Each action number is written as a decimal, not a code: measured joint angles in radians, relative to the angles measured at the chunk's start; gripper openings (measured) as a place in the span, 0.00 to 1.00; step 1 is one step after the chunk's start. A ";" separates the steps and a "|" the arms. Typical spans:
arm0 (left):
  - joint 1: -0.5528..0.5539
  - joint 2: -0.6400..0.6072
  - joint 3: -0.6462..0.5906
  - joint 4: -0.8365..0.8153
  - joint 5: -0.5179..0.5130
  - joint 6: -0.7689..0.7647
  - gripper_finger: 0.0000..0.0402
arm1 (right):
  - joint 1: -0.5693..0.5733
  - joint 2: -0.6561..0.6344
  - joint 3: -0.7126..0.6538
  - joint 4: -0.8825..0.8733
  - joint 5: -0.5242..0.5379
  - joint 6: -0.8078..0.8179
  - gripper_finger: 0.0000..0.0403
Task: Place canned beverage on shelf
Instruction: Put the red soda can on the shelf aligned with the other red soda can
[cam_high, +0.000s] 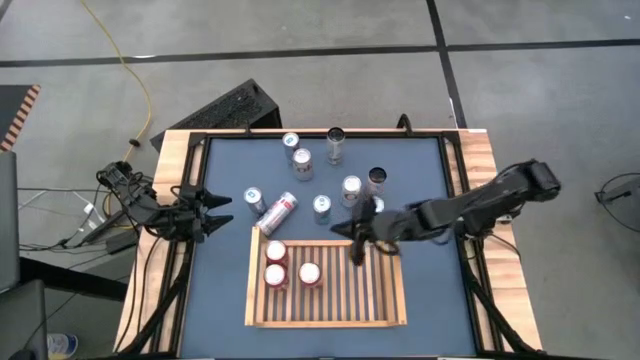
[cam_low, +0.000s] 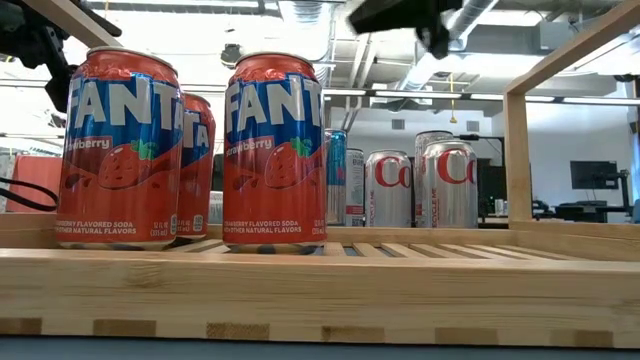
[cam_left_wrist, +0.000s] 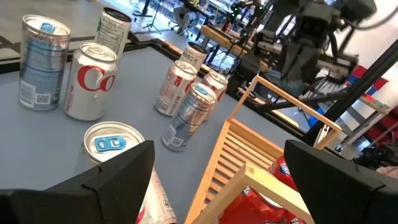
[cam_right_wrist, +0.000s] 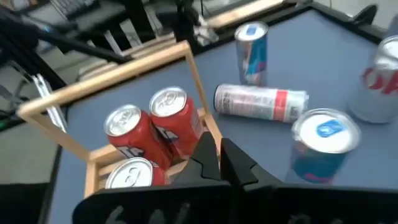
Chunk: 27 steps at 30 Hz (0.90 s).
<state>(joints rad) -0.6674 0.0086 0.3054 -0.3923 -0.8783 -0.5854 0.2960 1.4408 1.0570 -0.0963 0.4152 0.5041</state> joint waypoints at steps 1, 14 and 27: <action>0.000 0.000 0.000 0.000 0.000 -0.001 0.87 | 0.006 0.033 0.025 -0.008 0.000 -0.003 0.00; 0.000 0.000 0.000 0.000 -0.007 -0.002 0.87 | 0.024 0.344 0.254 -0.258 0.002 0.022 0.00; 0.000 0.000 0.000 -0.006 -0.018 -0.002 0.87 | 0.025 0.386 0.245 -0.228 0.001 0.054 0.00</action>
<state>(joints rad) -0.6670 0.0086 0.3058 -0.3985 -0.8960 -0.5877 0.3205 1.8269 1.3018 -0.3247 0.4160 0.5582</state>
